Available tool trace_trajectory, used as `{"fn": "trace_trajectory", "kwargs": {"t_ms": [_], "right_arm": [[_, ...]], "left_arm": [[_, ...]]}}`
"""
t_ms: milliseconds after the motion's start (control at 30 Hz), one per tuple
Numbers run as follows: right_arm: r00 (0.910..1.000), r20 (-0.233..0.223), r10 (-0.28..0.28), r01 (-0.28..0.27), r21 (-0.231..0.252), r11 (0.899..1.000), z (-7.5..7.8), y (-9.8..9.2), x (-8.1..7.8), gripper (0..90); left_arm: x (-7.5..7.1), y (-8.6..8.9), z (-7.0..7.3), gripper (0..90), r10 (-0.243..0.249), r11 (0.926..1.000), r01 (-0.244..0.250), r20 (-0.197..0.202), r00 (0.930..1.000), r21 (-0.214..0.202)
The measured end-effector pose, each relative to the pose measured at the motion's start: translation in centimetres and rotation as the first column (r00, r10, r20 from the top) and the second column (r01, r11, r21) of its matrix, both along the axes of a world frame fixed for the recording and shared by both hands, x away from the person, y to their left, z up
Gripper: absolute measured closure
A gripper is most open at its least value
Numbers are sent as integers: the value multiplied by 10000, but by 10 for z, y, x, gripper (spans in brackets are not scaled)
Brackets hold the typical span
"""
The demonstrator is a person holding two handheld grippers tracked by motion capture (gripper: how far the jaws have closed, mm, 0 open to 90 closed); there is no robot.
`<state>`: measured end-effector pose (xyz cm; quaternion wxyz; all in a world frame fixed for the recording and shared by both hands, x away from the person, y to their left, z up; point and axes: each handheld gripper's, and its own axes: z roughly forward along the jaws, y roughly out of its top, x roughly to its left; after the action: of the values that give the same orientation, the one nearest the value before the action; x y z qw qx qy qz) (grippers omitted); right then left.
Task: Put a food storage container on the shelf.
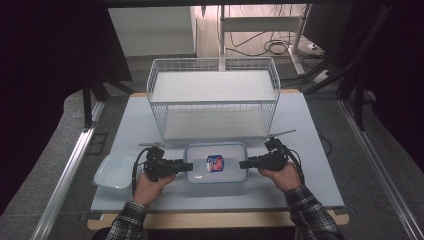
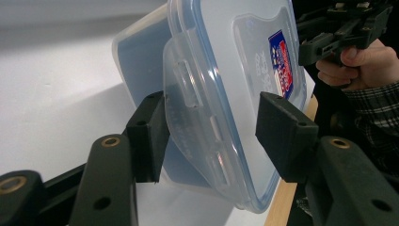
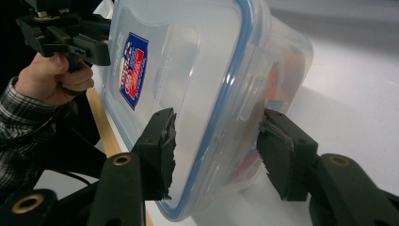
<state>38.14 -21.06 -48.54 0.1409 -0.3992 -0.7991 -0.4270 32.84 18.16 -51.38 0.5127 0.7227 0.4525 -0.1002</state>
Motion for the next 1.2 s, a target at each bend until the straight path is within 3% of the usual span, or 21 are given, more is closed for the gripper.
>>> {"fn": "trace_trajectory", "kwargs": {"t_ms": [167, 400, 600, 733, 1067, 1200], "right_arm": [[9993, -29, -375, 375, 304, 9988, -4, -1, -3, 469], [9964, -718, -454, 531, 1096, 9926, -15, -5, 5, 449], [9971, -588, -490, 545, 951, 9940, -9, -6, 3, 506], [9944, -791, -700, 781, 1043, 9915, -8, -8, -1, 536], [9937, 60, -1118, 1111, 652, 9917, 0, -2, -11, 528], [9925, 440, -1142, 1121, 470, 9926, 5, 2, -14, 525]], "left_arm": [[-1, 0, -2, 453, 236, 9996, -238, -148, 9996, -145], [-3, 0, -3, 451, 331, 9992, -335, -156, 9993, -221], [-4, -1, -2, 453, 331, 9994, -331, 1, 9995, -111], [-5, -2, -1, 473, 492, 9985, -489, 97, 9987, -241], [-8, -3, 5, 488, 646, 9979, -647, 492, 9967, 10], [-8, -2, 7, 488, 671, 9977, -674, 465, 9967, 39]]}}
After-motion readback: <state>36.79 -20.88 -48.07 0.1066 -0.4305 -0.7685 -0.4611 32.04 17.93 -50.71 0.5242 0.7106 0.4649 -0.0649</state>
